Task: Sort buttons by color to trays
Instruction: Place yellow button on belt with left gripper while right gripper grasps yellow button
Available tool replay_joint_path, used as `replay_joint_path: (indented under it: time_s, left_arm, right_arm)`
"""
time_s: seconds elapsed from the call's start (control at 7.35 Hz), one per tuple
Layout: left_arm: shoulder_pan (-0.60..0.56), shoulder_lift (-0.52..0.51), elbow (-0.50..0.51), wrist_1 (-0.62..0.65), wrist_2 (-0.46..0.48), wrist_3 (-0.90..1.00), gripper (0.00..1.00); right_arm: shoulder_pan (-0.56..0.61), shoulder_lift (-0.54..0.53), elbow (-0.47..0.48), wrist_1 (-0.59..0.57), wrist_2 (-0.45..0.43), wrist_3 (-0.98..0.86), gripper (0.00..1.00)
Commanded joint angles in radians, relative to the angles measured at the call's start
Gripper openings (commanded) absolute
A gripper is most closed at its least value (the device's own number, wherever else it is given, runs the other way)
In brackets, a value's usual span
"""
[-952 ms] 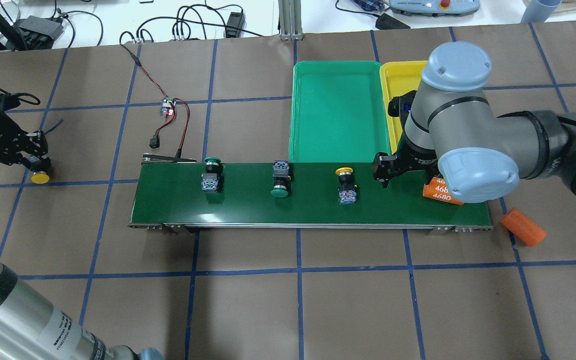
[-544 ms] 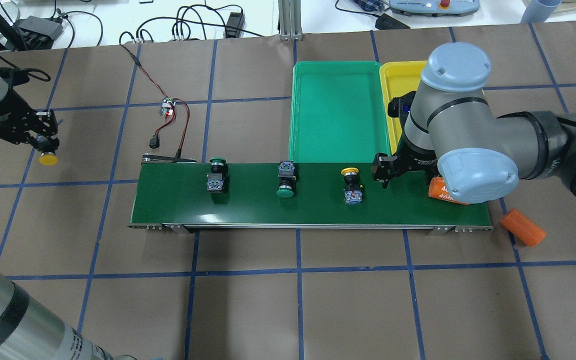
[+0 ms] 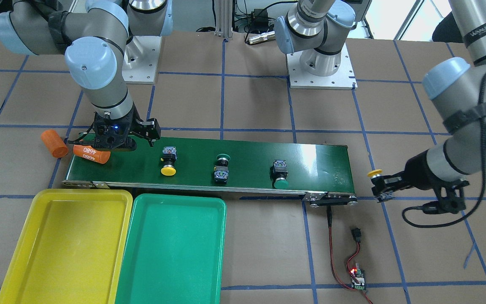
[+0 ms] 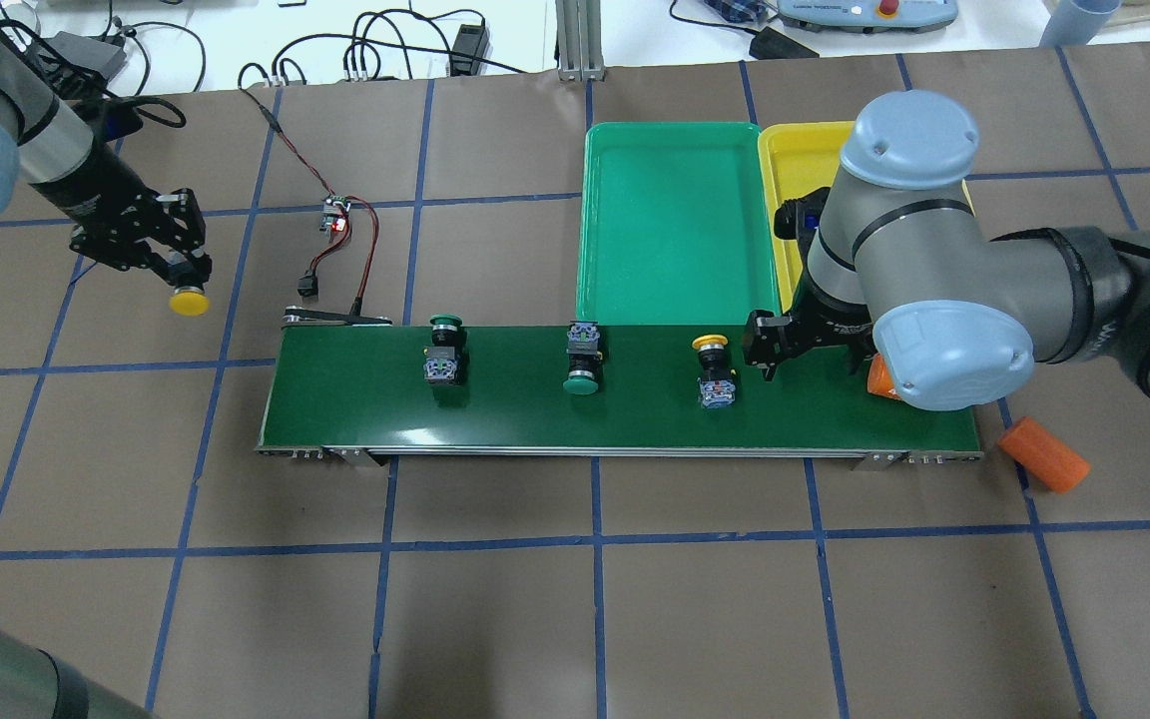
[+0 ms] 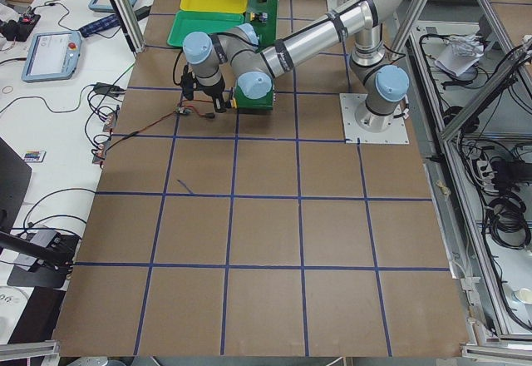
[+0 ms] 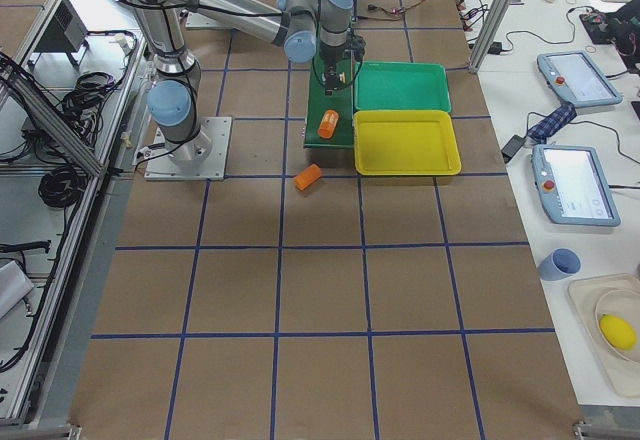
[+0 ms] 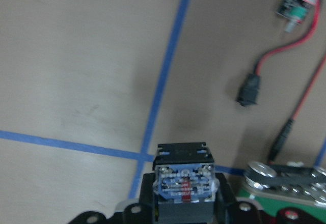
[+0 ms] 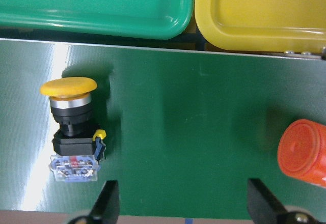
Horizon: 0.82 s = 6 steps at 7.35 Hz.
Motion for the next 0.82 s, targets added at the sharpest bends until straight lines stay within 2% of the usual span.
replay_joint_path:
  time_s: [0.0,0.27,0.68]
  left_arm:
    - [-0.132,0.021,-0.043,0.018,-0.006,-0.001,0.00]
    - [-0.196,0.021,-0.070,0.018,0.005,-0.005,0.00]
    - [-0.210,0.006,-0.116,0.056,0.057,-0.010,0.00]
  right_arm:
    - [0.003,0.000,0.015,-0.011,0.006,0.005,0.89]
    - [0.005,0.000,0.056,-0.078,0.004,0.008,0.88]
    - [0.005,0.003,0.057,-0.088,0.006,0.008,0.89]
